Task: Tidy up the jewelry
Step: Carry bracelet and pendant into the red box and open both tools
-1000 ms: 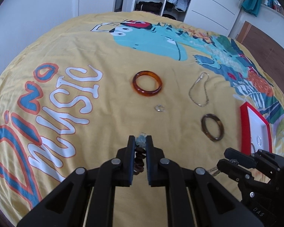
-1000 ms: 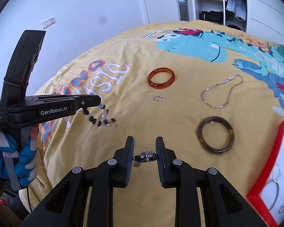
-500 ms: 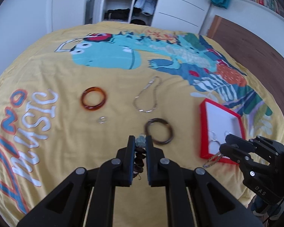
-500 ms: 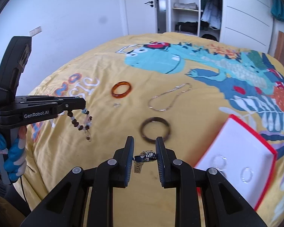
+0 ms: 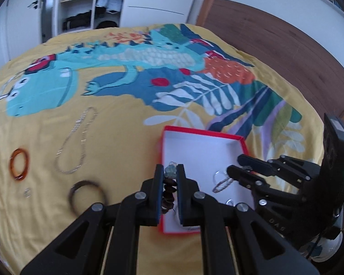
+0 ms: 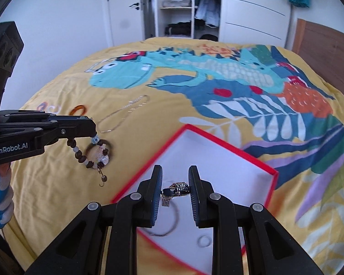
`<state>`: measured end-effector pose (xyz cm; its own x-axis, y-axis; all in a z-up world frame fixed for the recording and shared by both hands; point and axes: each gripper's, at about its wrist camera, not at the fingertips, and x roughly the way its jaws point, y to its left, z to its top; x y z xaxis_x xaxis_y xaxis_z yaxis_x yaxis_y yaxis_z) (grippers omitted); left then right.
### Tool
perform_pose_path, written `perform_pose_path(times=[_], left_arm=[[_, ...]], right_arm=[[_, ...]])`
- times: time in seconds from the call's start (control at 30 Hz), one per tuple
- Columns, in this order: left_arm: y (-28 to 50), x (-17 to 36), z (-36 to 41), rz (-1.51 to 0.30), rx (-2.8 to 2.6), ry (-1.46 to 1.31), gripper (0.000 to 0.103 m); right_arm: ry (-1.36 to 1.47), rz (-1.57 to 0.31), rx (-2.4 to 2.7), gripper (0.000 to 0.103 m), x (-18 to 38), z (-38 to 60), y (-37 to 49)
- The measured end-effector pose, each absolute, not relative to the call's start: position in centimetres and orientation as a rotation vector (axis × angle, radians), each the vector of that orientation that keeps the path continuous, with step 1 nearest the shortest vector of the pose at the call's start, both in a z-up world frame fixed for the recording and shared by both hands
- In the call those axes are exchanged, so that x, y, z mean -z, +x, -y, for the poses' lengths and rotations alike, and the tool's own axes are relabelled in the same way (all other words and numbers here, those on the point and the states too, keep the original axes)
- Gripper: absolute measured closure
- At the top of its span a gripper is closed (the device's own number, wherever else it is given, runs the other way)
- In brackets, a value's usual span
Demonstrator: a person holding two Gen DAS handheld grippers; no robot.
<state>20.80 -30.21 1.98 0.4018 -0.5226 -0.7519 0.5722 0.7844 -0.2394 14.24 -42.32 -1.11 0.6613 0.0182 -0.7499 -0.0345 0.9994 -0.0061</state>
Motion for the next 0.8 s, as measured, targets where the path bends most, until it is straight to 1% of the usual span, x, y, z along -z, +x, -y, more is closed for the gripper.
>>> perform_pose_path(times=[0.17, 0.3, 0.47, 0.6, 0.8], left_arm=[[22.6, 0.9, 36.0, -0.970, 0.737, 0.109, 0.094], [23.6, 4.1, 38.4, -1.015, 0.727, 0.147, 0.094], [24.7, 7.8, 39.1, -1.070, 0.683, 0.182, 0.094], [24.7, 9.6, 38.6, -1.106, 0.657, 0.188, 0.093], [24.3, 9.9, 38.6, -1.125, 0.648, 0.198, 0.092]], right_arm=[[0.020, -0.862, 0.027, 0.080, 3.3, 46.7, 16.4], [0.037, -0.889, 0.045, 0.080, 5.5, 49.0, 17.7], [0.053, -0.939, 0.056, 0.080, 8.2, 50.7, 18.6], [0.060, -0.947, 0.047, 0.080, 9.0, 51.1, 18.6], [0.050, -0.969, 0.041, 0.080, 9.4, 51.0, 18.3]])
